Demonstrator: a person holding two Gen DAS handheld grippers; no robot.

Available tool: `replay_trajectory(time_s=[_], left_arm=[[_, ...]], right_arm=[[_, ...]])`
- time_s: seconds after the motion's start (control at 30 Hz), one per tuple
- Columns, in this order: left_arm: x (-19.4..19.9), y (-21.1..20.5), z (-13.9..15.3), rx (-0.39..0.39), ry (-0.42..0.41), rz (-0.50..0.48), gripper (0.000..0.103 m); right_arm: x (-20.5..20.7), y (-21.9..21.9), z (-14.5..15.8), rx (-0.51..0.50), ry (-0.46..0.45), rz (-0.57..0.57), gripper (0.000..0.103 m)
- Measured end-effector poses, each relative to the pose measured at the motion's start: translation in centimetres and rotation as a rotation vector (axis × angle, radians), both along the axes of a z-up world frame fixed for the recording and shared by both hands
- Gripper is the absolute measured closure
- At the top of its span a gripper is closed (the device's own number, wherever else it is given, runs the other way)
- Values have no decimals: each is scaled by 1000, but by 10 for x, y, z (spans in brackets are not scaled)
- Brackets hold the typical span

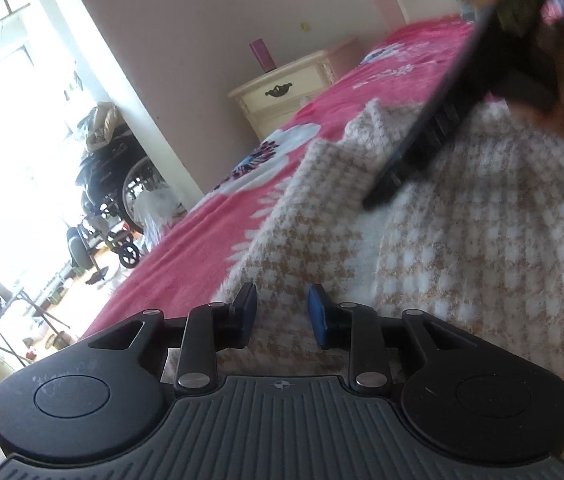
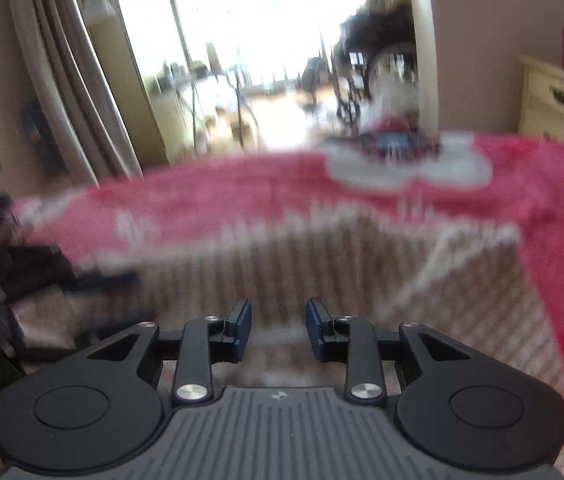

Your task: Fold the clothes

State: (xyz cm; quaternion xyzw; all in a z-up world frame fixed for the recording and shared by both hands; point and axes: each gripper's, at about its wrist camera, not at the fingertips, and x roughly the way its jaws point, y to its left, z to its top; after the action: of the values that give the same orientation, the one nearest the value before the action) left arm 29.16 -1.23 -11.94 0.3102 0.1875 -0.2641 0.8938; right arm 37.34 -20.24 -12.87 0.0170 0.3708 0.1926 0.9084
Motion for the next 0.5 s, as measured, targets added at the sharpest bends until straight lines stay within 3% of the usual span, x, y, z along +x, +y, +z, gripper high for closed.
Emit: replay_trajectory(time_s=[0.13, 0.3, 0.43, 0.5], left_arm=[[0, 1, -1, -12, 4, 2, 76], [-1, 1, -2, -16, 2, 5, 76], [-1, -1, -3, -8, -6, 8, 75], [-3, -1, -4, -3, -18, 9, 76]], right_arm=[[5, -9, 17, 63, 27, -32, 73], [26, 0, 44, 105, -86, -65, 73], [59, 10, -8, 0, -29, -105, 77], [59, 13, -9, 1, -51, -123, 77]])
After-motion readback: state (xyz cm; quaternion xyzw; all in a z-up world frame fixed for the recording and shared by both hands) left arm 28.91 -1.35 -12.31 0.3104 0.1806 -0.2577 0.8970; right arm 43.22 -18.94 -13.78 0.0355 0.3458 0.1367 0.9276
